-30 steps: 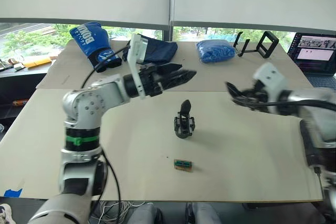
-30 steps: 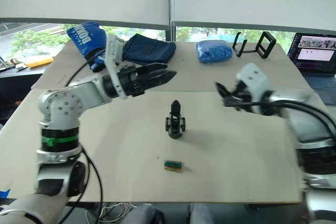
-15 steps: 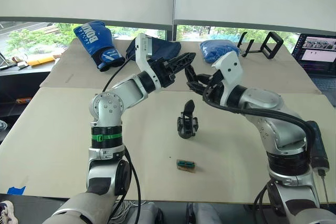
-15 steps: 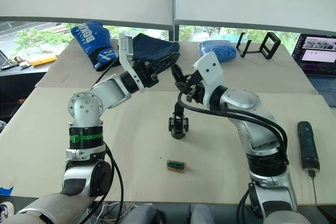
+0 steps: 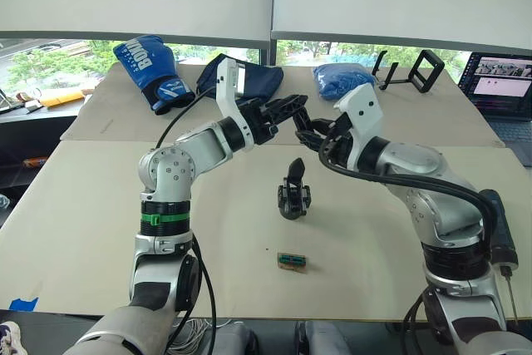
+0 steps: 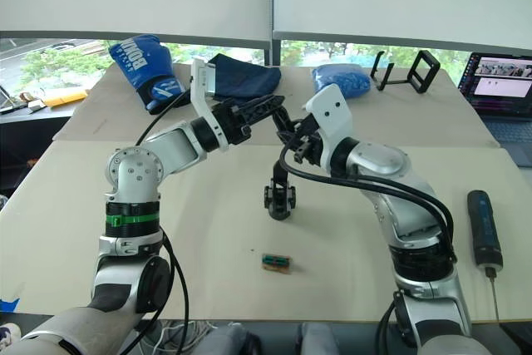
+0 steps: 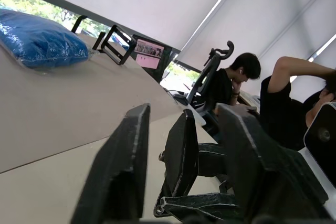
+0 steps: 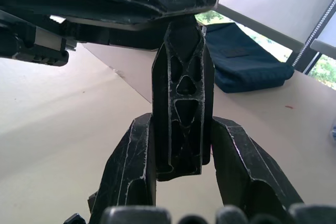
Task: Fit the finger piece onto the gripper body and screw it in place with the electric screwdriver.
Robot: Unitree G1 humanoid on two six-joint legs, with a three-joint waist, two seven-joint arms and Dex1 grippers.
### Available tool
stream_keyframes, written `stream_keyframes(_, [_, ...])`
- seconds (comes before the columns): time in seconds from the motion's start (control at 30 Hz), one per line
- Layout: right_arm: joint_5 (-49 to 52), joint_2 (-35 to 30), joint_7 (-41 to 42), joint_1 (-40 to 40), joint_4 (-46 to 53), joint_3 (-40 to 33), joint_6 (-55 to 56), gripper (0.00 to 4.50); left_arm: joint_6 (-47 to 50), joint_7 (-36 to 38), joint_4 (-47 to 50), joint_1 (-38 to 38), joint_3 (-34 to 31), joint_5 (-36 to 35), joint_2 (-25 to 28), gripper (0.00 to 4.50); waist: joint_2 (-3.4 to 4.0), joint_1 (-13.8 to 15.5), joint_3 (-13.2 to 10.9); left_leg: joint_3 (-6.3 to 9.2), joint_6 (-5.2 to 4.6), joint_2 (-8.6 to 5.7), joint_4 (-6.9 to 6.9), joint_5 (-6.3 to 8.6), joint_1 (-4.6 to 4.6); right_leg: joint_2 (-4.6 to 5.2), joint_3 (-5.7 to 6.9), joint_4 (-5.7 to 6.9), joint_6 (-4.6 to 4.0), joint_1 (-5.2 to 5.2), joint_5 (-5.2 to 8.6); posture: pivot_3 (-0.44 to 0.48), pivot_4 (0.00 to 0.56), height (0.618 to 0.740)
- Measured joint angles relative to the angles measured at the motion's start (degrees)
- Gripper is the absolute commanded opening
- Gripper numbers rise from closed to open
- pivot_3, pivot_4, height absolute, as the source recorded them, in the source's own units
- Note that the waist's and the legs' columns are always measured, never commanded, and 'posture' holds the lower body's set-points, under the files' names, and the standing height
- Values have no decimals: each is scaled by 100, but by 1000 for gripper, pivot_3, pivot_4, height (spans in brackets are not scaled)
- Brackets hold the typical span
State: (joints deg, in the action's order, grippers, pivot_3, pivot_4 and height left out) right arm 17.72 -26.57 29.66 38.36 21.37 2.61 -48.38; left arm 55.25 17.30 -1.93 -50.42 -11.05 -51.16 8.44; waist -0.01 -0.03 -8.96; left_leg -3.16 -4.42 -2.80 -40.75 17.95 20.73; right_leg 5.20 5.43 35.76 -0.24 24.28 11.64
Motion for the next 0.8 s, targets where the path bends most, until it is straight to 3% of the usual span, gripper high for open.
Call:
stream_keyframes(0.07, [6, -4, -8, -6, -10, 5, -6, 1109, -40, 4, -2, -1, 12, 34, -36, 75, 0, 3, 0, 0, 0, 0, 0, 0, 0, 1, 0, 0, 0, 0, 0, 0, 150, 740])
stream_keyframes(0.33, [-87, -28, -61, -52, -9, 40, 28, 1110, -125, -1, -40, -4, 83, 92, -100, 0, 0, -6, 0, -1, 0, 1, 1, 0, 0, 2, -2, -1, 0, 0, 0, 0, 150, 740])
stream_keyframes(0.4, [-175, -27, -116, -52, -9, 72, 119, 2164, -136, 29, -62, -28, 77, 93, -90, 0, 0, -10, 0, -1, 0, 0, 1, 0, 0, 2, -2, -1, 1, 0, 1, 0, 150, 740])
stream_keyframes(0.6, [213, -289, 78, -36, 311, -273, -12, 4256, -146, 1033, -185, -126, 423, 286, 601, 0, 2, -14, -2, -1, 0, -1, 1, 0, 3, 0, 5, -2, 1, -1, 1, 0, 150, 740])
stream_keyframes(0.63, [405, -415, 224, -26, 390, -390, -130, 4463, -149, 1282, -209, -175, 503, 307, 725, 0, 3, -12, -2, -1, 0, -2, 2, 0, 2, 2, 4, -4, 1, -2, 1, 0, 150, 740])
stream_keyframes(0.7, [954, -684, 630, 42, 458, -642, -451, 4463, -165, 1804, -287, -297, 731, 405, 949, 0, 2, -14, -3, -1, 0, -3, 2, 0, 4, 3, 4, -10, 2, -3, 2, 0, 150, 740])
stream_keyframes(0.8, [2443, -1355, 1601, 730, 90, -1260, -1502, 4463, -174, 3163, -451, -642, 1209, 451, 1486, 0, 12, -41, -37, -3, -6, -1, -3, -3, 10, 7, 6, -10, 1, 1, 1, 0, 150, 740])
